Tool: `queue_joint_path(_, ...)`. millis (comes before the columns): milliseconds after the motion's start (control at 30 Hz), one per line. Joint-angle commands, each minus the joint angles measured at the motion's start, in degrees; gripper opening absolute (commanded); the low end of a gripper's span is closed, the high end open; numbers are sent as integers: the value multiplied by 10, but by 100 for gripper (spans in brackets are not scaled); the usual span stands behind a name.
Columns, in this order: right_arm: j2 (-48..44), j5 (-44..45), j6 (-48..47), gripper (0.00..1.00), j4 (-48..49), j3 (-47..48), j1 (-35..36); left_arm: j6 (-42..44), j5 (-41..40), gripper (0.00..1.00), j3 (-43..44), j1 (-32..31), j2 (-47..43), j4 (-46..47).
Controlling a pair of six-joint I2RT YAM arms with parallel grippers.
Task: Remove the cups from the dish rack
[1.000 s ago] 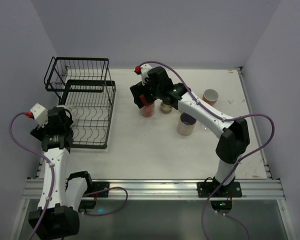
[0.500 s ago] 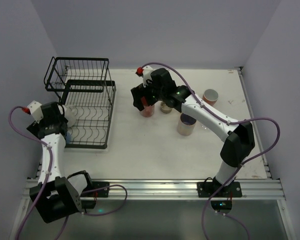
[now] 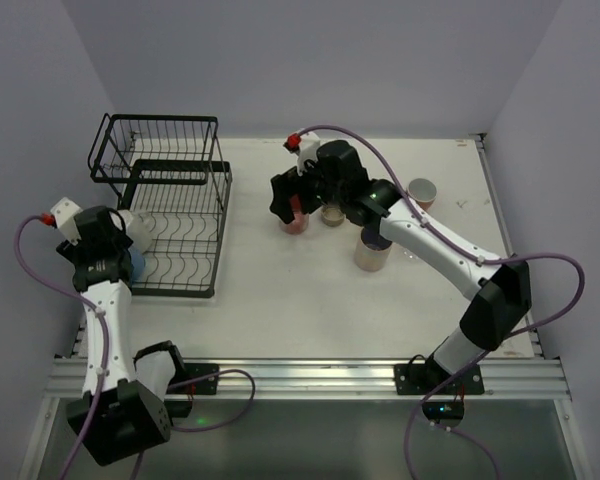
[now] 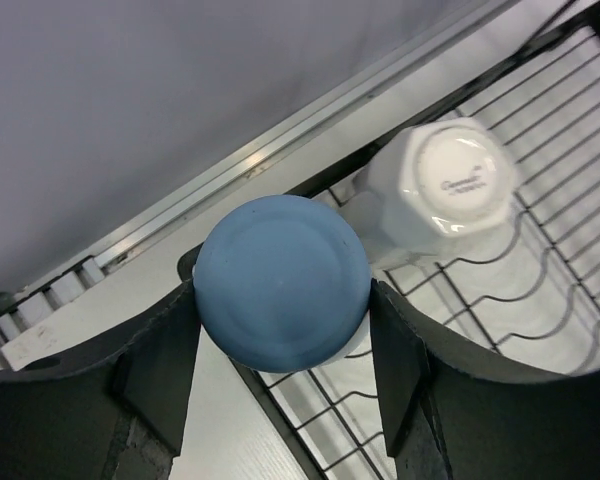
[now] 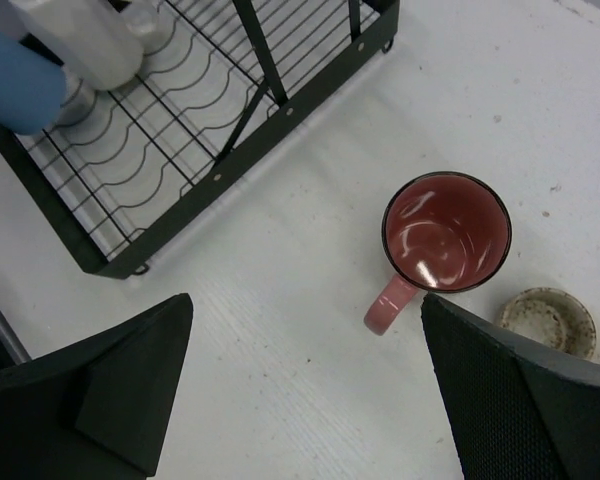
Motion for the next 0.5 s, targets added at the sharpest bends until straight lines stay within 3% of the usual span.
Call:
queue_joint_path(0,-71,-29,40,99,85,-29,-2,4,54,29,6,-10,-59,9)
queue_joint_path(267,-180,-69,176,99,216,-129,-2,12,88,26,44,-79,-158,-62)
queue_joint_path(367,-217,-83,258,99,291,-178,-2,-3,168,26,51,-100,-200,-75)
queue_joint_path(467,-254,-95,368,99,401,-315,-1,-47,305,26,36,-109,-223,-44)
